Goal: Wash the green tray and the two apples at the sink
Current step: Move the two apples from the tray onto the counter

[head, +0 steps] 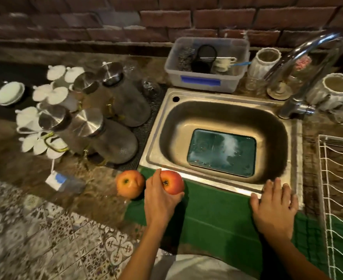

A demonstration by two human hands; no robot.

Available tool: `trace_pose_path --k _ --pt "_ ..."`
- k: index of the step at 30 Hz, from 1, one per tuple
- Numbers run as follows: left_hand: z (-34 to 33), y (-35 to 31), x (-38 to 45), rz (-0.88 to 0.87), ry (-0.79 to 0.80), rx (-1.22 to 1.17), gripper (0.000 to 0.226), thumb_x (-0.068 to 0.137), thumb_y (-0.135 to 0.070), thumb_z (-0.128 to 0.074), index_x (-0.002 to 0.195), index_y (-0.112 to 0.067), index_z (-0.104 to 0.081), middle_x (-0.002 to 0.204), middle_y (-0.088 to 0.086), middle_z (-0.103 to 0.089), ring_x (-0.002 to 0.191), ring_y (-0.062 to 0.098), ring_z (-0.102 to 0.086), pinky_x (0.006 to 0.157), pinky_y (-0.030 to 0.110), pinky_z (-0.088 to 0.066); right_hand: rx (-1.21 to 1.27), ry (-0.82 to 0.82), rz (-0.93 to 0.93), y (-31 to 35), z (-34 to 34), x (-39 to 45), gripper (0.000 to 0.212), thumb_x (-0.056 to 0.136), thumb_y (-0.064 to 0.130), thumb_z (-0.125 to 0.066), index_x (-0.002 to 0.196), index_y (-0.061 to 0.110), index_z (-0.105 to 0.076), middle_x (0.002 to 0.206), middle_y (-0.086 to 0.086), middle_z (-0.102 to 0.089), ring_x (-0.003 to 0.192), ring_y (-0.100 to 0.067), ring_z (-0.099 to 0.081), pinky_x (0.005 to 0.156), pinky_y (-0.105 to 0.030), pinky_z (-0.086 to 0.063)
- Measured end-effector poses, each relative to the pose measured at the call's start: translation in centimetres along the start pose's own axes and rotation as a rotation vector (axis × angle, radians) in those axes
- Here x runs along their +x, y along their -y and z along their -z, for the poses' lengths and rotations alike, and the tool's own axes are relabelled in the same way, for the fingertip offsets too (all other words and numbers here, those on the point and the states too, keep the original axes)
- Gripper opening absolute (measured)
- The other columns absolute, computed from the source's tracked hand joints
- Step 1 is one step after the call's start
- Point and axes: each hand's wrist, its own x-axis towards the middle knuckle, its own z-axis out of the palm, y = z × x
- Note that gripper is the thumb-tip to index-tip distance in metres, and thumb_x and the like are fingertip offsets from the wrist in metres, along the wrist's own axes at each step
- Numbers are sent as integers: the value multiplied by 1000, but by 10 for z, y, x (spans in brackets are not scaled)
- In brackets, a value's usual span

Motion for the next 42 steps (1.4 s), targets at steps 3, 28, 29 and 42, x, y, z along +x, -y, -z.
trace_pose_path --k 3,28,29,42 --pt "5 15 -5 31 8 20 103 60 -38 -91 147 -23 -37 139 6 -48 125 28 -50 97 43 -48 -4 -15 0 0 -2 0 73 93 53 -25 142 3 -46 154 -21 -36 141 -40 -29 115 -55 -17" --pt "9 39 -12 101 145 111 115 68 -52 -85 156 -23 -16 139 13 -39 127 34 -41 98 48 -45 -32 -8 29 -6 -2 1 72 95 53 -22 143 3 -41 153 -22 -34 140 -41 -28 113 -56 -18" --pt "11 37 -13 105 155 137 116 69 -55 -83 157 -22 -14 139 14 -37 127 35 -40 98 48 -44 -33 -1 25 -6 -2 1 72 95 54 -22 143 4 -41 153 -21 -33 140 -40 -27 113 -56 -17" --pt "-15 -43 13 -513 48 245 62 94 -52 -55 147 -23 -41 151 11 -39 140 27 -37 110 43 -39 -26 34 22 -3 6 2 76 94 55 -24 146 3 -42 157 -21 -32 144 -41 -27 116 -56 -16"
